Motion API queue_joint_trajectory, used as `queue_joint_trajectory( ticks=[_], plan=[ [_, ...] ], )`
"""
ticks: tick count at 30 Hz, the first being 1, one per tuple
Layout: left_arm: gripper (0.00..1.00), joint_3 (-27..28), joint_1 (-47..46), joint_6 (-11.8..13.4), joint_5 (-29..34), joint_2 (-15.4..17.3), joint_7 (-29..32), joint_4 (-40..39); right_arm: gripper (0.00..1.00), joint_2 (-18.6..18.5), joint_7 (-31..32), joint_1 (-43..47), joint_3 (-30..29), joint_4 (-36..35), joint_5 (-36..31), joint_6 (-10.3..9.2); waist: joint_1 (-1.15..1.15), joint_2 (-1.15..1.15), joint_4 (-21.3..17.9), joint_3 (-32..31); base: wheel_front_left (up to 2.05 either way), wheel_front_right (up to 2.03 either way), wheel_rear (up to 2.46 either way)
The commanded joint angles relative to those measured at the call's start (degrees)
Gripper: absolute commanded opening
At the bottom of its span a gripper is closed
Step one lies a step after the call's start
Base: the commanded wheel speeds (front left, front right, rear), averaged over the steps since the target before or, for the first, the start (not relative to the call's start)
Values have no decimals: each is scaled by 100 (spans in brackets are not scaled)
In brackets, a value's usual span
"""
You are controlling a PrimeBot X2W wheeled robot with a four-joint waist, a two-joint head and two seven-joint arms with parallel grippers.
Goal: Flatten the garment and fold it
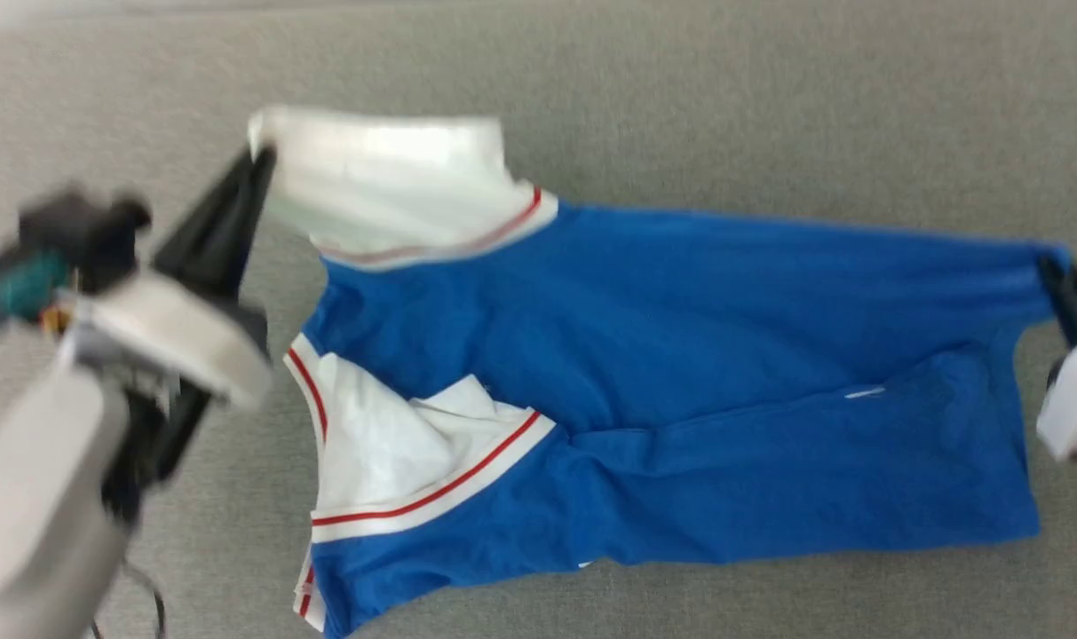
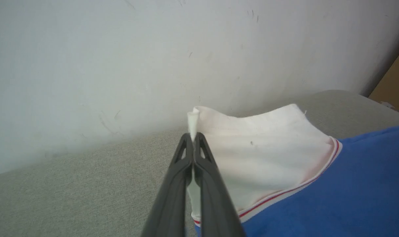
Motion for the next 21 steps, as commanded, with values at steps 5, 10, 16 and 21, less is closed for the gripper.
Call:
queue_joint_trajectory(
  ticks=[5,10,16,21],
  plan=[
    [0,184,1286,504,-203,194,-340,-666,0,261,-130,750,-180,-200,67,-13,1,0,110,-446,0,0,0],
    [0,112,2344,736,-447,118,-549,-933,0,506,-196,1359,-246,-222,96,-13,1,0,113,-574,0,0,0],
    [0,-258,2687,568,-389,-37,-604,-466,0,603,-322,1652,-73,13,32,-13,1,0,92,-674,0,0,0],
    [6,-553,2599,379,-330,-154,-418,41,100,535,-421,1681,34,275,1,-13,1,0,65,-761,0,0,0]
  ],
)
